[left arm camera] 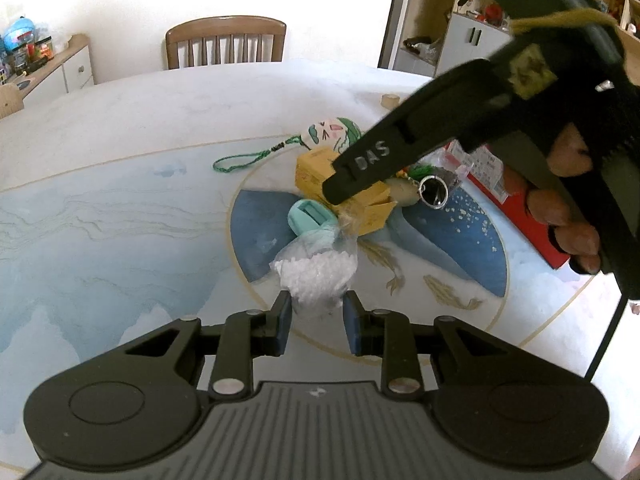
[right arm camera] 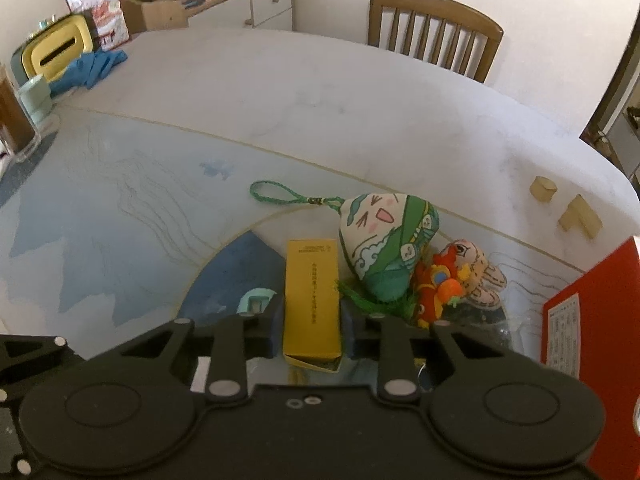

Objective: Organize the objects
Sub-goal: 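Lift the white bead bag with left tool while right tool lifts the yellow box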

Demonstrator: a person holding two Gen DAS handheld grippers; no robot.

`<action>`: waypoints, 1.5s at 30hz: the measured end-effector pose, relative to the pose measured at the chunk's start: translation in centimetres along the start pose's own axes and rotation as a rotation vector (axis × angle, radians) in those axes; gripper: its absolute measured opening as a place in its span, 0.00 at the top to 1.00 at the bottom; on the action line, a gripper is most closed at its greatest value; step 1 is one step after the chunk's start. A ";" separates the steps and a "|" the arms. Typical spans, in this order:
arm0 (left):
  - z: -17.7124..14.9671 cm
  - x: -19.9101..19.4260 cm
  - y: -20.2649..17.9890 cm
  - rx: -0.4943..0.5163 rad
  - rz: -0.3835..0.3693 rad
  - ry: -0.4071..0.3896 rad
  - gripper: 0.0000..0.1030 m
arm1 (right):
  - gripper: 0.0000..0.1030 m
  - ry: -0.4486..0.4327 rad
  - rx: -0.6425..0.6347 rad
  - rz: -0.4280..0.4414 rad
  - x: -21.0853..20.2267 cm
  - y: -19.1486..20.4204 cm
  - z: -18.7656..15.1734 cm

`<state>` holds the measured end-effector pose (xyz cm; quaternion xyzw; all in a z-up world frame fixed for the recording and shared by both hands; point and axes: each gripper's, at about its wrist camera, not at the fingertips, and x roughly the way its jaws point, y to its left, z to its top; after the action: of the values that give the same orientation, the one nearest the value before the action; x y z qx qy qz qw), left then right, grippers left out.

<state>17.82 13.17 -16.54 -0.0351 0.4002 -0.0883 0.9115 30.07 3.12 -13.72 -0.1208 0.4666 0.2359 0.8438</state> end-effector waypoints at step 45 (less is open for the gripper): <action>-0.9 -2.9 -2.0 -0.014 0.001 0.016 0.87 | 0.55 0.088 0.209 0.179 -9.7 -6.7 -14.6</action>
<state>14.94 11.75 -14.77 -0.0406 0.4079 -0.0854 0.9081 18.45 -11.61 -13.49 -0.0005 0.5341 0.2547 0.8062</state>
